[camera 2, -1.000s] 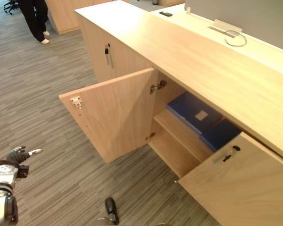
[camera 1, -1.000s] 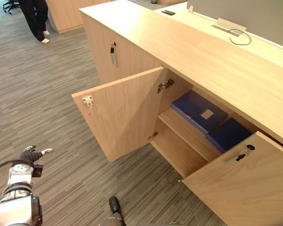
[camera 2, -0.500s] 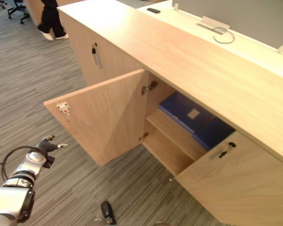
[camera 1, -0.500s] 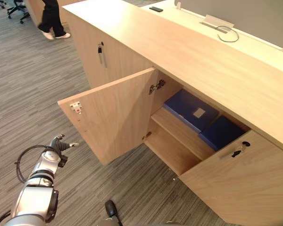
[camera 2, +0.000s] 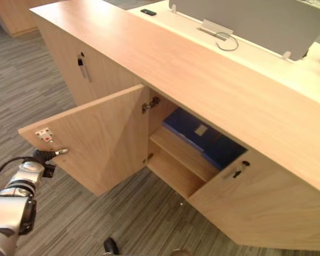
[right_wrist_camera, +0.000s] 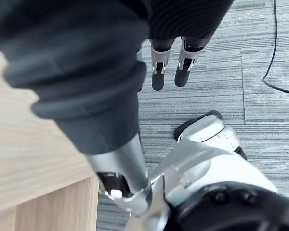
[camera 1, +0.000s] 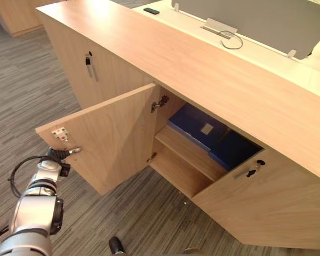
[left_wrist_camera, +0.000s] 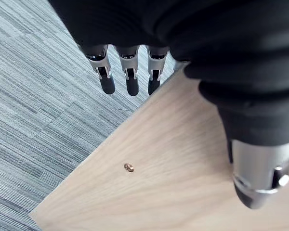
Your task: Walk over to the cabinet, pick up the folder, carry it to the office cabinet, place the folder inside the office cabinet, then close the office cabinet door
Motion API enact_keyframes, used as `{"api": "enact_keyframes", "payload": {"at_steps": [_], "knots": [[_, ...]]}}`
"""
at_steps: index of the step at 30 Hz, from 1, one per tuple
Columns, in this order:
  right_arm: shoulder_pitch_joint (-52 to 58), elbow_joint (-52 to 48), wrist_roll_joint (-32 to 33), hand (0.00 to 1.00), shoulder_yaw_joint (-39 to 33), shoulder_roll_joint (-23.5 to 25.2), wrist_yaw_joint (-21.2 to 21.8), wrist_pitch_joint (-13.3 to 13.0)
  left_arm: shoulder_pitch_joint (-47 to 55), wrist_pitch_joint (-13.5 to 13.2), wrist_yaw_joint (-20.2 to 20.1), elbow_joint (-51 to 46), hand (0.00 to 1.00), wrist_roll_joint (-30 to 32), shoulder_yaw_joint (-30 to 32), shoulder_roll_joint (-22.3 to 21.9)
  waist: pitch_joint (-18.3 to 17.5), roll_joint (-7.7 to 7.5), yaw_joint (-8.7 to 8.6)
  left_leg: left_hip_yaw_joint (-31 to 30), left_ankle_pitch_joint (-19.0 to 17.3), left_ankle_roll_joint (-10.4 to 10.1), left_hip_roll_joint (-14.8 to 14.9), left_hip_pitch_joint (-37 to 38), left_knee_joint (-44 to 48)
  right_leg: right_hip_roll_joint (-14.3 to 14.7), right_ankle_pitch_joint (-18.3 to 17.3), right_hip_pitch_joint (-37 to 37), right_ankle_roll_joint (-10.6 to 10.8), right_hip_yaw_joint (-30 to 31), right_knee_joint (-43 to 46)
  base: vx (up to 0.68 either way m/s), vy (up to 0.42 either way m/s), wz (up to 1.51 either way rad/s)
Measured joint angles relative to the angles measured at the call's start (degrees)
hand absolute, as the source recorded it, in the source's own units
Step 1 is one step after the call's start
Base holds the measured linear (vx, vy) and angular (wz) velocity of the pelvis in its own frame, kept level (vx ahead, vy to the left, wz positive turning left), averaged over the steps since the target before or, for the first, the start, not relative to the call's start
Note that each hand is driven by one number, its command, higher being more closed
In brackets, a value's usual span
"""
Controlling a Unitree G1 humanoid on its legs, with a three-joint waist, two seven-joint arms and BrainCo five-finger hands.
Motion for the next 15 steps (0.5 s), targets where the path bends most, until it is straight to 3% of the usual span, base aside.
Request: {"api": "enact_keyframes", "payload": {"at_steps": [4,8,13,15], "knots": [[1.3,-1.04,0.0,0.0,-1.63,0.49,0.01,0.14,-0.4,0.71,0.15,0.0,0.0,-5.74,6.26,0.88,-0.04,0.15,-0.2,0.42,-0.11,-0.13,0.21,-0.82,0.0,0.33,1.06,-0.19,1.52,0.68,-3.59,-0.07,-0.094,-0.23],[1.27,-1.47,0.02,0.0,-2.73,1.58,0.02,0.14,-0.83,0.75,0.59,-0.25,0.0,-8.17,6.95,0.77,-0.19,0.42,-0.21,0.38,-0.11,-0.13,0.06,-1.19,-0.02,0.29,1.05,-0.03,1.53,0.65,-5.36,-0.12,-0.078,-0.1],[1.37,-1.5,0.09,0.0,-2.71,1.02,-0.01,0.05,-0.96,0.74,3.31,-4.52,0.0,-8.84,-0.62,-1.36,0.02,1.54,0.23,-1.24,2.23,0.03,-0.23,-3.45,-0.17,0.13,0.59,-0.9,1.18,0.4,-6.12,-0.15,-0.054,0.12],[1.68,-1.53,0.13,0.0,-2.67,0.66,-0.04,0.02,-0.95,0.61,3.98,-8.43,0.0,-9.03,-2.97,-3.69,0.04,1.54,0.72,-3.11,3.12,0.52,-1.45,-5.18,-0.37,-0.96,-2.12,-1.03,1.36,-0.25,-6.32,-0.18,-0.053,0.37]]}}
